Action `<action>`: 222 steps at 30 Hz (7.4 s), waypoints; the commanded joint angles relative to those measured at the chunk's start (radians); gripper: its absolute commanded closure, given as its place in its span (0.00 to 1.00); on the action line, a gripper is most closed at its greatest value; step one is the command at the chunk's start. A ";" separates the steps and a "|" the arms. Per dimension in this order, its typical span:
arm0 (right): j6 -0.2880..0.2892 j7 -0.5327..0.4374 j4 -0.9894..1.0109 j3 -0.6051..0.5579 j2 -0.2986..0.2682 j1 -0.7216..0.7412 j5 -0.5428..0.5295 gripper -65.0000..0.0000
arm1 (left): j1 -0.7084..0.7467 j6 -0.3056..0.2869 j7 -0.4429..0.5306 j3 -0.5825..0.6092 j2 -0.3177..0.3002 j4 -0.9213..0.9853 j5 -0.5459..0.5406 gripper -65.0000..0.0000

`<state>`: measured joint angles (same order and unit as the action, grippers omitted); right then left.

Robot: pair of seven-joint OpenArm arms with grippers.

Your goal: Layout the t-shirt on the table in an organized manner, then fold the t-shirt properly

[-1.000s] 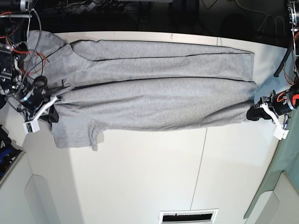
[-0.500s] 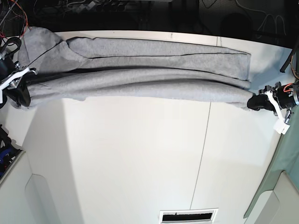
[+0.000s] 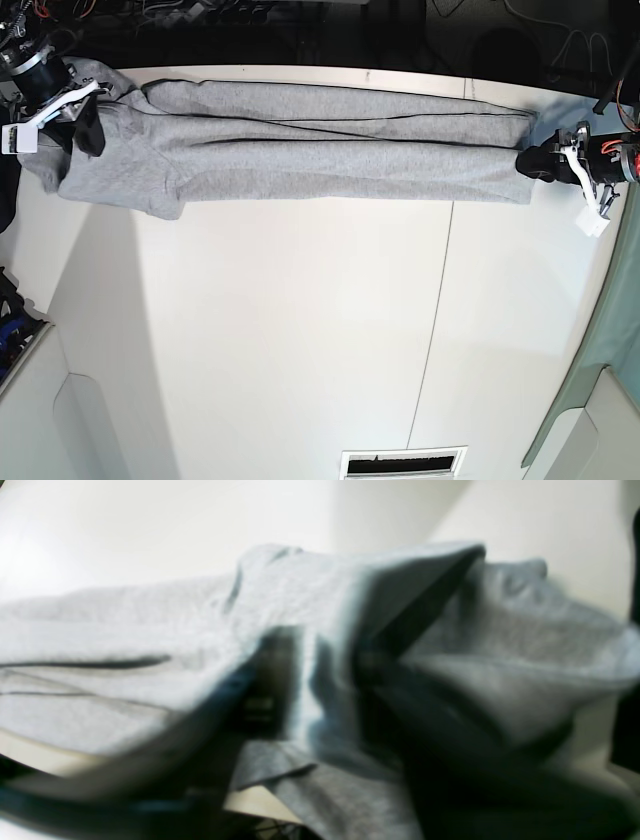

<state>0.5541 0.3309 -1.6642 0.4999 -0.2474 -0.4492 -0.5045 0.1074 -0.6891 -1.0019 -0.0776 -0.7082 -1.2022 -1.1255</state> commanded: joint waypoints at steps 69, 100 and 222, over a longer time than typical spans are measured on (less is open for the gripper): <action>0.019 0.007 0.279 -0.016 0.026 0.224 -0.140 1.00 | -0.016 -0.009 0.209 -0.296 0.287 -0.057 0.306 1.00; 0.025 0.360 0.244 0.047 -0.052 0.323 -0.316 0.51 | 0.006 0.220 0.264 0.190 0.536 -0.484 0.772 0.42; 0.019 0.126 0.306 -0.425 0.047 0.395 -0.016 1.00 | -0.414 0.128 0.296 0.270 0.605 0.138 0.701 1.00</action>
<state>0.5648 0.4767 -1.3411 0.0681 -0.1932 -0.0681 -0.5030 -0.2844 -0.5488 -0.7174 0.1909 -0.1032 -1.0447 -0.4091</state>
